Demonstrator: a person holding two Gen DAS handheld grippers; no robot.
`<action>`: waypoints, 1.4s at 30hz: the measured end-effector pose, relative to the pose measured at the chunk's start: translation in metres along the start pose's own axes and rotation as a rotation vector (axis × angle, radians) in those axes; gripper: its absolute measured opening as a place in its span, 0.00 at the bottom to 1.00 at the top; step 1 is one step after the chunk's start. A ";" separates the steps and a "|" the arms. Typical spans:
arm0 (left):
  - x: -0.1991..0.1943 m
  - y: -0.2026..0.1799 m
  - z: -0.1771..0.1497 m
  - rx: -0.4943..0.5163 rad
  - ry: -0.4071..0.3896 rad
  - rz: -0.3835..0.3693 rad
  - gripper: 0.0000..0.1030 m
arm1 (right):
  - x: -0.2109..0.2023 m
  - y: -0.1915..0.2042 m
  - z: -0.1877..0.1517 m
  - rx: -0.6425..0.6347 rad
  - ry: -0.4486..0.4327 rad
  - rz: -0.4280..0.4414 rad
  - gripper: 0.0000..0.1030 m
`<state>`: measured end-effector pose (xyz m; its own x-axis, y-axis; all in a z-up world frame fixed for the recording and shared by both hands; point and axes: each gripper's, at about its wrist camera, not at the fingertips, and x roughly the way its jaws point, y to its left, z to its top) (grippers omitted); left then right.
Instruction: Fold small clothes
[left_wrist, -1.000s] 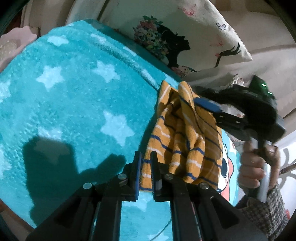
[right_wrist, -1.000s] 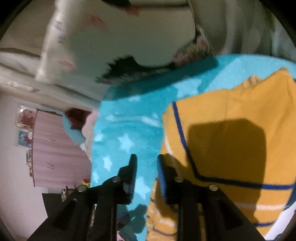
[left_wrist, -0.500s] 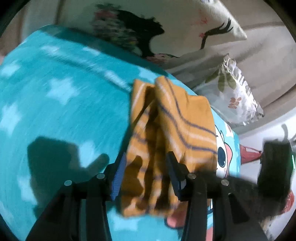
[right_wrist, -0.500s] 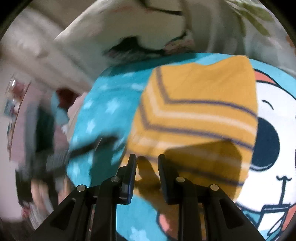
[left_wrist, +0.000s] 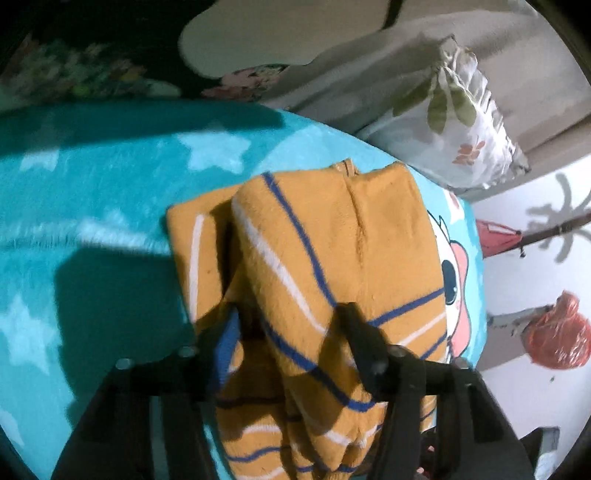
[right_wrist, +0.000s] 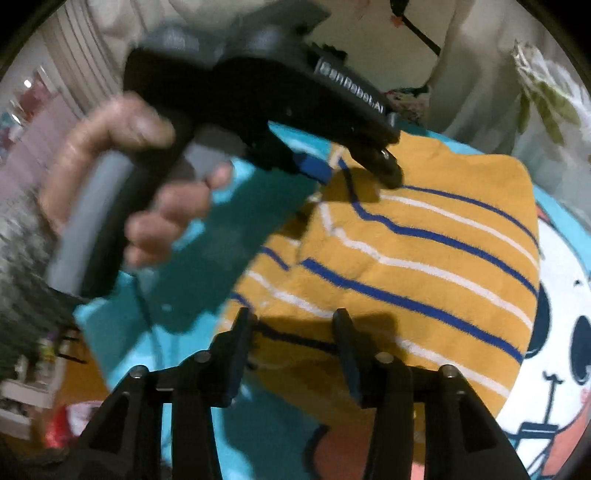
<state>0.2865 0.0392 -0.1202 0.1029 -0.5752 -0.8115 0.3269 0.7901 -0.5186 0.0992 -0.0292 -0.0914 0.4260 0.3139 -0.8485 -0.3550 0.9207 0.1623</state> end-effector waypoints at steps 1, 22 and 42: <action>-0.002 -0.001 0.004 0.004 -0.006 0.002 0.15 | 0.004 -0.001 -0.001 0.006 0.017 0.000 0.08; -0.022 0.015 0.004 -0.025 -0.091 0.070 0.24 | -0.007 0.017 -0.020 -0.006 0.086 0.194 0.18; -0.019 -0.008 -0.115 -0.096 -0.104 0.052 0.08 | -0.053 -0.111 0.032 0.344 -0.042 0.107 0.31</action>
<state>0.1742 0.0683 -0.1314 0.2159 -0.5478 -0.8083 0.2276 0.8332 -0.5039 0.1423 -0.1402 -0.0487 0.4381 0.4153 -0.7972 -0.1018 0.9041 0.4150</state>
